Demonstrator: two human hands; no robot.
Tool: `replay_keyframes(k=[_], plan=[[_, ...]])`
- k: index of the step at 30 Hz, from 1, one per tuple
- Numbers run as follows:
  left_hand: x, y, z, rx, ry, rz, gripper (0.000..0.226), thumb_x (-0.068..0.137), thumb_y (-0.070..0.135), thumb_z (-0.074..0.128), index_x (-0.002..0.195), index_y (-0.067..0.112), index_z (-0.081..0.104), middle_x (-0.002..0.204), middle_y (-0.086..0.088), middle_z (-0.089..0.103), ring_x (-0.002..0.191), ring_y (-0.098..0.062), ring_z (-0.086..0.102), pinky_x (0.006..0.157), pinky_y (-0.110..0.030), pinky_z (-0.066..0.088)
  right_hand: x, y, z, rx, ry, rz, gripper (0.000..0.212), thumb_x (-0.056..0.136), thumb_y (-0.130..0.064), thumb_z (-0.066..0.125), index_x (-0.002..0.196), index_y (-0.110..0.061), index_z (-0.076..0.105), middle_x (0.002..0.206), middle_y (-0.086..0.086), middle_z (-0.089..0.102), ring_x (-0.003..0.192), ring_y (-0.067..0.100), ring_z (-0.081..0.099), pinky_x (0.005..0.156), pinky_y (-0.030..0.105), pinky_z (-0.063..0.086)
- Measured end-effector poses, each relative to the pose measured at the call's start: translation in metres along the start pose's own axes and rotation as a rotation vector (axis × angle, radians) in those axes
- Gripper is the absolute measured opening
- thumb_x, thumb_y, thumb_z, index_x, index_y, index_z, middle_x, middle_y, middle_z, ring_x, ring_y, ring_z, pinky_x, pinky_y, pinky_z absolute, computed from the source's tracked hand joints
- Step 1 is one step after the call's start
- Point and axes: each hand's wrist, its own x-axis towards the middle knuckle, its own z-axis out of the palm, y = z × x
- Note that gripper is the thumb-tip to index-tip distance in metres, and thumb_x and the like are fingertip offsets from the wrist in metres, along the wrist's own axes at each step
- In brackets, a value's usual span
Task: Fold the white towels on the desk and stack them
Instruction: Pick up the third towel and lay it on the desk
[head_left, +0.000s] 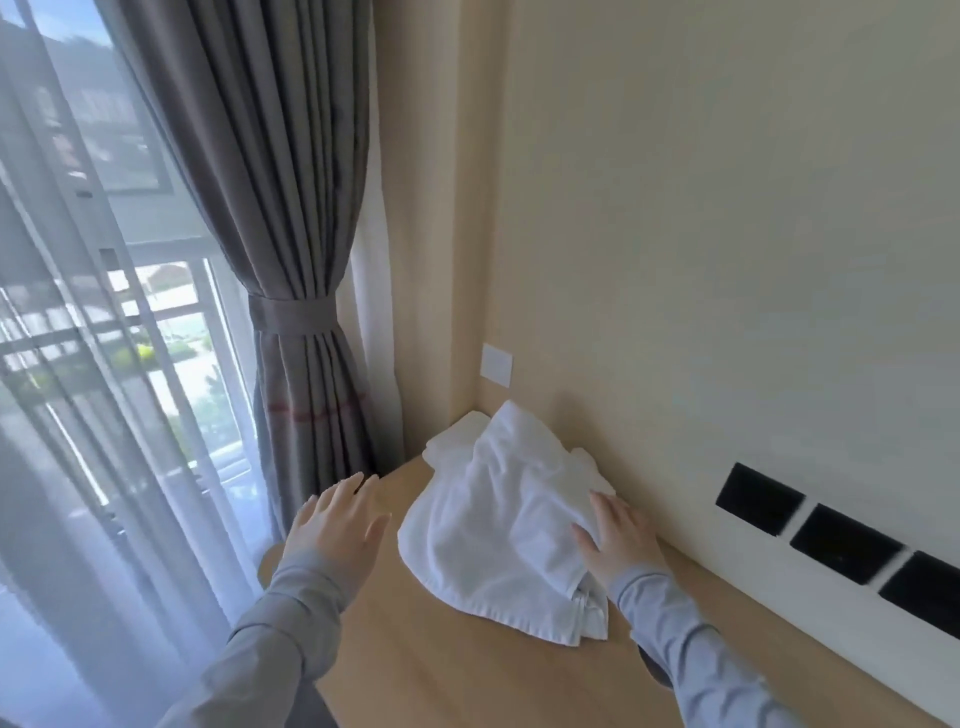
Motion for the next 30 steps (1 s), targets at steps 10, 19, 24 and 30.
replay_keyframes(k=[10,19,24,30], plan=[[0.116,-0.007,0.063,-0.229,-0.194,0.080,0.046,0.095,0.038,0.036,0.140,0.036,0.030,0.141,0.014,0.039,0.127,-0.012,0.039,0.101,-0.028,0.032,0.061,0.041,0.022,0.142,-0.043,0.267,0.061,0.095,-0.048,0.037,0.146,-0.019,0.021,0.143,0.003,0.041,0.126,0.021,0.042,0.103,0.029,0.036],[0.251,0.016,0.131,-0.495,-0.445,0.241,0.051,0.096,0.036,0.045,0.143,0.022,0.035,0.146,0.002,0.037,0.128,-0.018,0.042,0.107,-0.031,0.033,0.103,0.047,0.055,0.345,-0.135,0.556,0.067,0.092,-0.049,0.044,0.147,-0.022,0.017,0.151,0.004,0.025,0.137,0.021,0.027,0.110,0.030,0.024],[0.322,0.058,0.140,-0.636,-0.541,0.440,0.055,0.092,0.038,0.052,0.142,0.022,0.035,0.146,0.004,0.036,0.134,-0.015,0.033,0.113,-0.031,0.025,0.166,0.023,0.054,0.390,-0.161,0.463,0.071,0.089,-0.045,0.054,0.147,-0.023,0.020,0.151,0.003,0.027,0.136,0.022,0.030,0.110,0.035,0.028],[0.362,0.098,0.149,-0.720,-0.807,0.660,0.035,0.089,0.031,0.060,0.123,0.033,0.054,0.135,0.011,0.043,0.125,-0.005,0.038,0.104,-0.019,0.024,0.229,0.013,0.045,0.406,-0.343,0.321,0.074,0.078,-0.021,0.073,0.141,-0.012,0.034,0.144,0.008,0.035,0.133,0.022,0.033,0.107,0.027,0.026]])
